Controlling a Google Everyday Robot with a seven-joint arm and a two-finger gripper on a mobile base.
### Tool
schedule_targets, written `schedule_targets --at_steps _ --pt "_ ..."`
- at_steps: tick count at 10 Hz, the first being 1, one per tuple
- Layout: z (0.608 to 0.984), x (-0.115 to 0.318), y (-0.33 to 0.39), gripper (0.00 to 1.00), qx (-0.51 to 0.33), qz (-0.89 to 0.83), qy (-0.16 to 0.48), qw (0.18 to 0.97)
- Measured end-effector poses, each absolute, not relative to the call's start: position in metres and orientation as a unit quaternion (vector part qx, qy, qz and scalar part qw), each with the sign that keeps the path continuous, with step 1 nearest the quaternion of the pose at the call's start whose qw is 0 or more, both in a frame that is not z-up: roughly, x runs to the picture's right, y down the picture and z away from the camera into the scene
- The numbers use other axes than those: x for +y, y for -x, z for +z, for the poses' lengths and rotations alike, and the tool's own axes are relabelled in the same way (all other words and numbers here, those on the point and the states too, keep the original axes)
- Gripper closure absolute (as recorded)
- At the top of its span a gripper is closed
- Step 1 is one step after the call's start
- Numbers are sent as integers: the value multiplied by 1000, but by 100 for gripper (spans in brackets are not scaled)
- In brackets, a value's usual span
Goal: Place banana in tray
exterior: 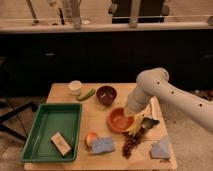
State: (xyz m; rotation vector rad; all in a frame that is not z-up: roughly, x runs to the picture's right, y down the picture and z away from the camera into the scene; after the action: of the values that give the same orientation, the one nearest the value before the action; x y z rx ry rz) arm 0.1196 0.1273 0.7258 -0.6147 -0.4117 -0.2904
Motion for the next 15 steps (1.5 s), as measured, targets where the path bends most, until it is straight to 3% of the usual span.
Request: schedule_targets --at_steps 2,7,9,10,15 --pt "725 130 -121 92 -203 -134 302 922" --pt "726 142 -134 40 -208 -115 312 920" --pt "727 143 -146 25 -207 -108 316 919" --pt "727 145 -154 20 -205 -103 321 919" --pt "732 146 -164 20 -207 -96 327 917"
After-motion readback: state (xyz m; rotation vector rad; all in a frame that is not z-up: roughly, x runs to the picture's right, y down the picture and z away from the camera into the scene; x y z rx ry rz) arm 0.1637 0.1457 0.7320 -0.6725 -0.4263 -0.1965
